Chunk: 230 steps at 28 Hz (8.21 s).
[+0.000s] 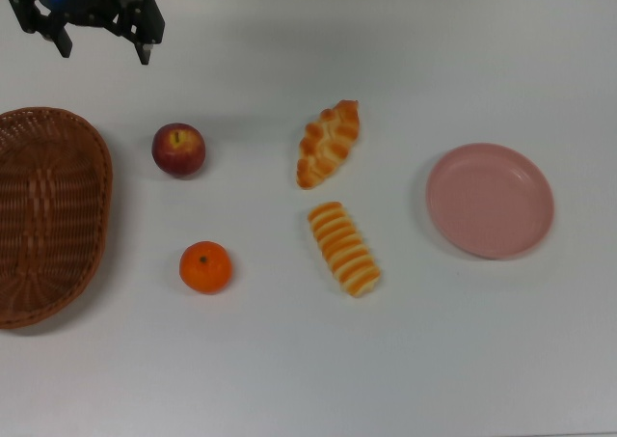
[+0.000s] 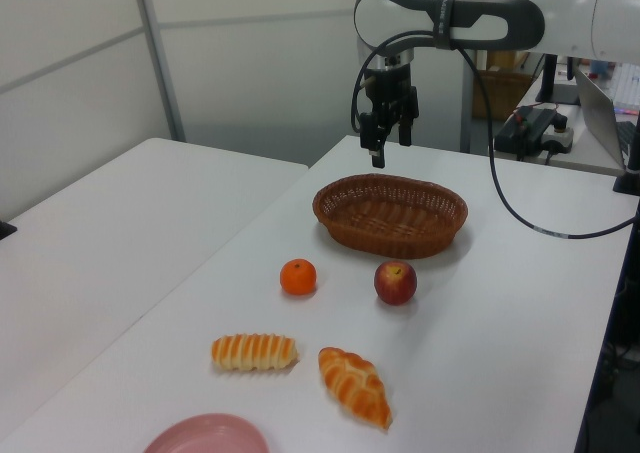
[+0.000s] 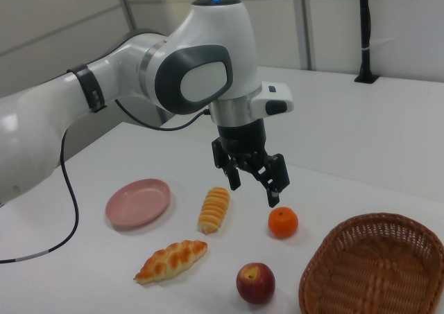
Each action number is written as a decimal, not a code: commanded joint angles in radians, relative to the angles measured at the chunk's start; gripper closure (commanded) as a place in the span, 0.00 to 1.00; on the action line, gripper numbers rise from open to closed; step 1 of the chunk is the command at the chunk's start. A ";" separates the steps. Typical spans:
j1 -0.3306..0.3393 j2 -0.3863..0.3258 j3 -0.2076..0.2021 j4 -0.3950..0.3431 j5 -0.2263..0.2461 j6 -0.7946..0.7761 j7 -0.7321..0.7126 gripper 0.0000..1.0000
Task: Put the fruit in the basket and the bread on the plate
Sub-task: 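Move the gripper down toward the red apple, then close the gripper on the red apple and lift it, then carry the apple over the wicker basket and release it, then move the gripper to the striped bread roll and grasp it, then carry the striped roll onto the pink plate and release, then move the gripper to the orange and grasp it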
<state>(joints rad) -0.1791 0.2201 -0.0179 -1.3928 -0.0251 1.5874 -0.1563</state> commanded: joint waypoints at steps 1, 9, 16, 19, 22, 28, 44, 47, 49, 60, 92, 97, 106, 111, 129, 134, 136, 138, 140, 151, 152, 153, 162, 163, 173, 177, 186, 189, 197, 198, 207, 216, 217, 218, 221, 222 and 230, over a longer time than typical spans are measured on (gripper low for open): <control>0.000 0.001 0.003 -0.014 -0.045 0.020 -0.101 0.00; 0.003 0.033 0.004 -0.025 -0.049 0.016 -0.126 0.00; 0.065 0.093 0.006 -0.080 -0.128 0.006 -0.129 0.00; 0.095 0.114 0.006 -0.118 -0.167 0.006 -0.129 0.00; 0.141 0.140 0.006 -0.159 -0.223 0.005 -0.123 0.00; 0.182 0.199 0.006 -0.167 -0.263 -0.043 -0.120 0.00; 0.205 0.320 0.006 -0.169 -0.391 -0.037 -0.066 0.00; 0.207 0.324 0.006 -0.169 -0.397 -0.035 -0.063 0.00; 0.207 0.326 0.006 -0.170 -0.400 -0.032 -0.063 0.00; 0.205 0.331 0.007 -0.158 -0.394 -0.029 -0.077 1.00; -0.123 0.341 -0.014 -0.040 -0.277 0.394 -0.065 0.98; -0.119 0.352 -0.014 -0.103 -0.349 0.393 -0.065 0.55; -0.137 0.320 -0.016 -0.084 -0.328 0.384 -0.085 0.00; -0.146 0.257 -0.016 -0.083 -0.172 0.384 -0.115 0.00; 0.251 0.206 0.019 -0.069 0.062 0.378 -0.040 0.00; 0.329 0.246 0.016 -0.074 0.044 0.420 -0.014 0.00; 0.343 0.269 0.016 -0.075 0.030 0.460 -0.005 0.00; 0.355 0.292 0.016 -0.080 0.002 0.500 0.010 0.00; 0.383 0.332 0.016 -0.089 -0.079 0.549 0.038 0.00; 0.452 0.401 0.016 -0.115 -0.236 0.615 0.165 0.04; 0.455 0.401 0.016 -0.118 -0.237 0.615 0.165 0.14; 0.460 0.401 0.016 -0.120 -0.240 0.615 0.165 0.28; 0.463 0.401 0.019 -0.126 -0.243 0.614 0.169 1.00; 0.463 0.401 0.019 -0.126 -0.242 0.612 0.170 1.00; 0.454 0.384 0.016 -0.117 -0.231 0.609 0.173 1.00; 0.446 0.374 0.012 -0.112 -0.216 0.609 0.173 1.00; 0.438 0.320 0.009 -0.100 -0.174 0.608 0.172 1.00; 0.452 0.302 0.021 -0.094 -0.168 0.606 0.173 1.00; 0.578 0.262 0.047 -0.091 -0.170 0.568 0.238 1.00; 0.595 0.258 0.047 -0.091 -0.170 0.565 0.245 1.00; 0.740 0.258 0.049 -0.098 -0.182 0.488 0.294 1.00; 0.793 0.327 0.047 -0.095 -0.200 0.451 0.300 1.00; 0.793 0.331 0.047 -0.095 -0.208 0.451 0.300 1.00; 0.794 0.334 0.049 -0.097 -0.229 0.451 0.299 1.00; 0.805 0.334 0.049 -0.100 -0.259 0.450 0.300 0.39; 0.813 0.334 0.049 -0.100 -0.263 0.450 0.300 0.03; 0.823 0.309 0.042 -0.092 -0.273 0.433 0.302 0.00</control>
<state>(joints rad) 0.6312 0.5624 0.0416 -1.4781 -0.2901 2.0486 0.1328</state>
